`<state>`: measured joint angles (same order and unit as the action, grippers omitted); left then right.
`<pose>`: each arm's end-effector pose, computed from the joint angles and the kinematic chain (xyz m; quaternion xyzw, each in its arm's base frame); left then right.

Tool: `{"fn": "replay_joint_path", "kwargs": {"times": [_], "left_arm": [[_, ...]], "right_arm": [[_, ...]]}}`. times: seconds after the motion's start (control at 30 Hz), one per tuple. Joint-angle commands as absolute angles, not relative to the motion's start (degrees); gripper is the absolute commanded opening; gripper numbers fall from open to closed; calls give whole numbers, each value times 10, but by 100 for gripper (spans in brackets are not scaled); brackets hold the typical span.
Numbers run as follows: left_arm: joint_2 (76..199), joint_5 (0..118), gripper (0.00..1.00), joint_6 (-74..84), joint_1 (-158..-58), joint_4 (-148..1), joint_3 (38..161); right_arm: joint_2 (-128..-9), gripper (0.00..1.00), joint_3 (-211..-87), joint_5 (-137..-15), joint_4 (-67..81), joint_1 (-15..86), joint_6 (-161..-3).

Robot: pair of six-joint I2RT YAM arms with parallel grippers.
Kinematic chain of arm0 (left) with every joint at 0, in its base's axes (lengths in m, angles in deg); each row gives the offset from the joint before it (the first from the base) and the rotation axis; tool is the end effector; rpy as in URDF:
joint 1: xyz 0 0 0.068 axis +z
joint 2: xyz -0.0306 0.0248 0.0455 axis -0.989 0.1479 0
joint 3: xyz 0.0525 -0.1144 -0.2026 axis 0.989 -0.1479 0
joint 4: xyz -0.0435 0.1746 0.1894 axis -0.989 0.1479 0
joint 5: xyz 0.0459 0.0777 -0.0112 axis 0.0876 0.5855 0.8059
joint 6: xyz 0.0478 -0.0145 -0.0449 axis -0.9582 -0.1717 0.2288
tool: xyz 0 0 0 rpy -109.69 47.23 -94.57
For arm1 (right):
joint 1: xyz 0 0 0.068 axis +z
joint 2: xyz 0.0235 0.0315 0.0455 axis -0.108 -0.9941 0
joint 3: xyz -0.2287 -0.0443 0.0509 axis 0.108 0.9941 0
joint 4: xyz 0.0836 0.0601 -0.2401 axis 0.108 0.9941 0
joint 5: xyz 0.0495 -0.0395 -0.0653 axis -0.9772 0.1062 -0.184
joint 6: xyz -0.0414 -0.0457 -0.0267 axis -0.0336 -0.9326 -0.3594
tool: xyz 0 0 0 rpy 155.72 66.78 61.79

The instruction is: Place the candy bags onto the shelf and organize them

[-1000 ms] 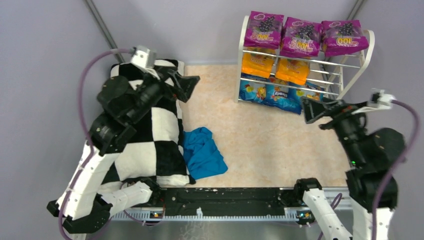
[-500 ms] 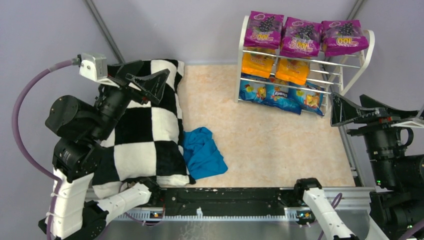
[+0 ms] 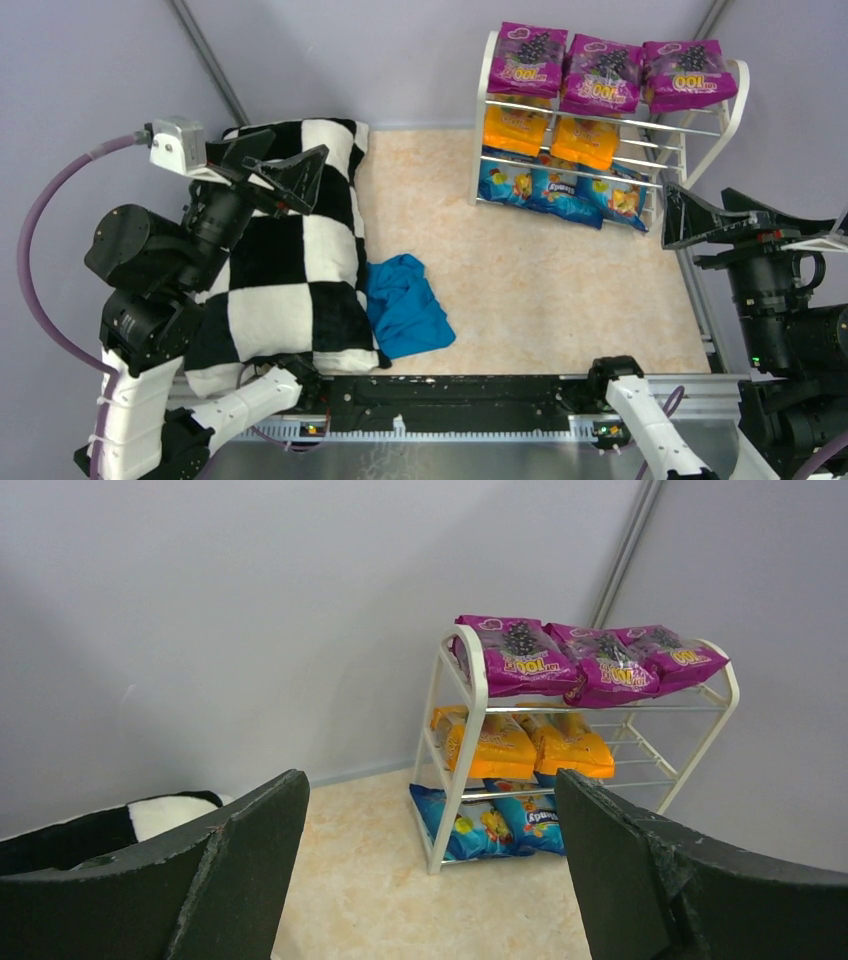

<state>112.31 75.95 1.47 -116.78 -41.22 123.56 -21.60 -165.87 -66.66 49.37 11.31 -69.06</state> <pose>0.1032 -0.0631 0.5415 0.0804 0.5966 -0.2544 0.7569 0.0327 0.0011 0.5166 0.0892 0.5987 0.1603 0.7797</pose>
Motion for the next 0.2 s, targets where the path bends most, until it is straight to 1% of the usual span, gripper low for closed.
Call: {"fn": "replay_joint_path", "kwargs": {"times": [0.0,0.17], "left_arm": [[1125,765,99,5,-1166,-425,1236],[1124,768,99,4,-1166,-417,1236]], "right_arm": [[-202,99,-1661,-660,473,115,-694],[-194,99,-1653,-664,481,115,-696]]}}
